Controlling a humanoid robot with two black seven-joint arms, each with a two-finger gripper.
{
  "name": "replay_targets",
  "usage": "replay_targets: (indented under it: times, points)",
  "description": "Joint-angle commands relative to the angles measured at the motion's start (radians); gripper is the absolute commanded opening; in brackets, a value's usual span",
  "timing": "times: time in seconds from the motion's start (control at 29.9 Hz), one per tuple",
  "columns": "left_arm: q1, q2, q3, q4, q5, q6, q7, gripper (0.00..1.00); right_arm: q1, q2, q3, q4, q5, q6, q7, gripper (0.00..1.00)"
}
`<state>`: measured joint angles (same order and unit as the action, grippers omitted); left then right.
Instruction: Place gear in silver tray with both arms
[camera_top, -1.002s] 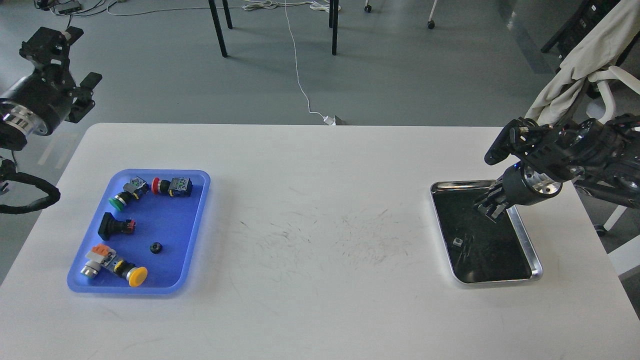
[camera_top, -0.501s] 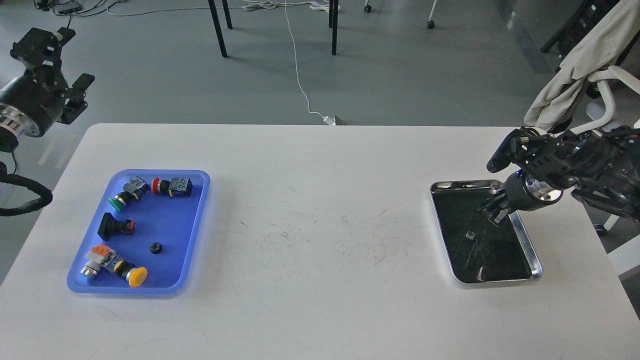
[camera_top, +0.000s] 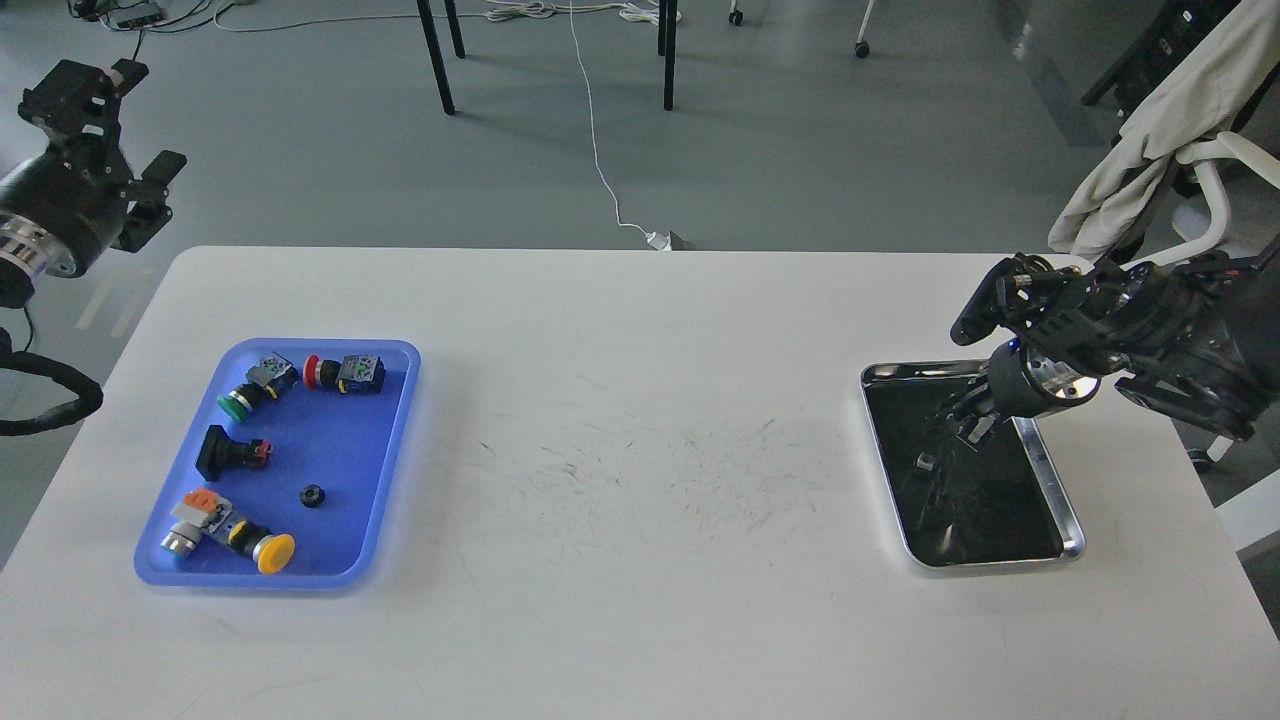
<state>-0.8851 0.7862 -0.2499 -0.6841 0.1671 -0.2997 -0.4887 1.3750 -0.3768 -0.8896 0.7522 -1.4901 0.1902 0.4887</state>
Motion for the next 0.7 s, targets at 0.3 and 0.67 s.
replay_targets:
  times: [0.3, 0.67]
  points:
    - [0.0, 0.001, 0.001, 0.0, -0.008, 0.001, 0.0, 0.99, 0.003, -0.001, 0.03, 0.015, 0.013, 0.002, 0.0, 0.39]
    - [0.005, 0.004, 0.008, 0.0, -0.004, -0.003, 0.0, 0.99, 0.013, -0.014, 0.129, 0.013, 0.054, 0.011, 0.0, 0.61]
